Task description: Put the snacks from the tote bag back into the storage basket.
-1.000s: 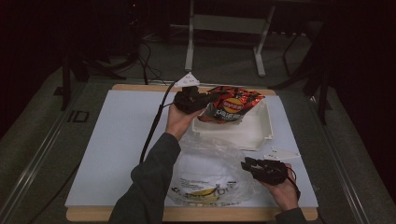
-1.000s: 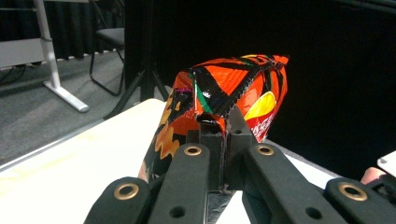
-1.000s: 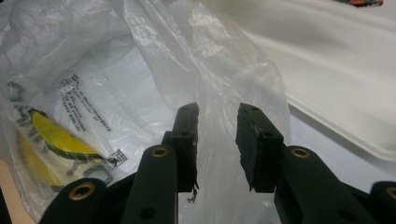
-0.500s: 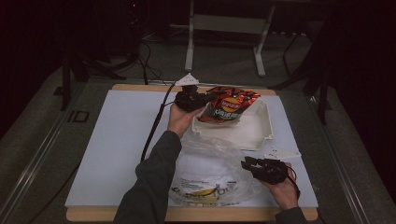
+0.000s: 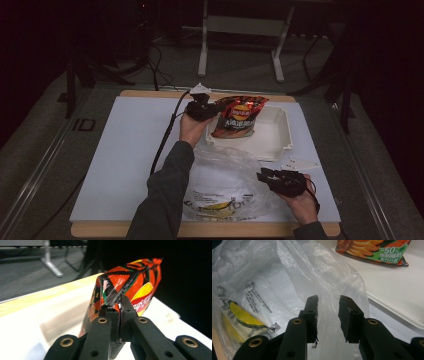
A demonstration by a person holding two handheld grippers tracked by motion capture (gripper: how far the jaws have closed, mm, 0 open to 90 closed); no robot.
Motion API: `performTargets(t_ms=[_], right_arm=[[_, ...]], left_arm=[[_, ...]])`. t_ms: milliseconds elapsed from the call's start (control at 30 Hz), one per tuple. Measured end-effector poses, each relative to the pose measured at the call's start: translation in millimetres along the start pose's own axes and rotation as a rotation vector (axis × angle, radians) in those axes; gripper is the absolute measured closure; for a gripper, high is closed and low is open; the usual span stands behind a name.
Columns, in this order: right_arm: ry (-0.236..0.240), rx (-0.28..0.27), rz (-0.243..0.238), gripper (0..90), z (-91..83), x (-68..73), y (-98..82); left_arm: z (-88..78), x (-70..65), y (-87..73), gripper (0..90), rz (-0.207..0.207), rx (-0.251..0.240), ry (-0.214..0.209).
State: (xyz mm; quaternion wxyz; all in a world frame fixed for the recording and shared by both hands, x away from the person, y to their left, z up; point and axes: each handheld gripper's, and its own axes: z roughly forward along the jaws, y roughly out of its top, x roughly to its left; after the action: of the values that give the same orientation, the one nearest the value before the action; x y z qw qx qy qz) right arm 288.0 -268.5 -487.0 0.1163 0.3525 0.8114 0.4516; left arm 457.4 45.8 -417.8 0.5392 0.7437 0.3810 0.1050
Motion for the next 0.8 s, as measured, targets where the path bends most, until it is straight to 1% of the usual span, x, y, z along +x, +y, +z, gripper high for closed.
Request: performTargets(t_ms=[67, 133, 167, 233, 300, 367, 433, 467, 633, 700, 800], right_arm=[[0.000, 0.001, 0.000, 68.4, 0.2, 0.1, 0.0], [0.000, 0.001, -0.002, 68.4, 0.4, 0.2, -0.1], [0.001, 0.000, -0.005, 68.2, 1.2, 0.5, -0.3], [0.004, 0.000, -0.003, 68.2, 2.1, 1.3, -0.5], [0.005, 0.002, -0.007, 68.1, 2.9, 1.9, -0.7], [0.006, 0.002, -0.007, 68.1, 3.3, 2.1, -0.9], [0.007, 0.004, -0.003, 68.0, 3.5, 2.0, -1.3], [0.006, 0.004, -0.004, 68.1, 3.5, 1.8, -1.6], [0.005, 0.003, 0.001, 68.0, 3.1, 1.0, -2.9], [0.006, 0.004, -0.001, 68.0, 3.0, 1.2, -3.1], [0.007, 0.003, 0.001, 68.0, 2.3, 1.1, -3.1]], left_arm=[[0.5, 0.7, 0.0, 83.4, -0.001, 0.012, 0.030], [0.5, 0.7, 0.0, 82.3, -0.001, 0.012, 0.030], [3.0, -1.5, -1.1, 78.3, 0.016, 0.041, 0.073], [7.3, -4.1, -4.0, 75.1, 0.048, 0.084, 0.100], [9.8, -4.9, -6.7, 72.4, 0.057, 0.099, 0.106], [10.7, -4.6, -7.9, 71.3, 0.047, 0.098, 0.119], [12.8, -4.7, -8.4, 69.8, 0.052, 0.116, 0.147], [13.5, -4.7, -8.8, 69.6, 0.058, 0.122, 0.153], [16.0, -5.0, -9.8, 67.3, 0.055, 0.131, 0.160], [17.5, -5.1, -10.3, 65.8, 0.059, 0.142, 0.172], [23.3, -5.7, -14.4, 62.4, 0.078, 0.197, 0.210]])
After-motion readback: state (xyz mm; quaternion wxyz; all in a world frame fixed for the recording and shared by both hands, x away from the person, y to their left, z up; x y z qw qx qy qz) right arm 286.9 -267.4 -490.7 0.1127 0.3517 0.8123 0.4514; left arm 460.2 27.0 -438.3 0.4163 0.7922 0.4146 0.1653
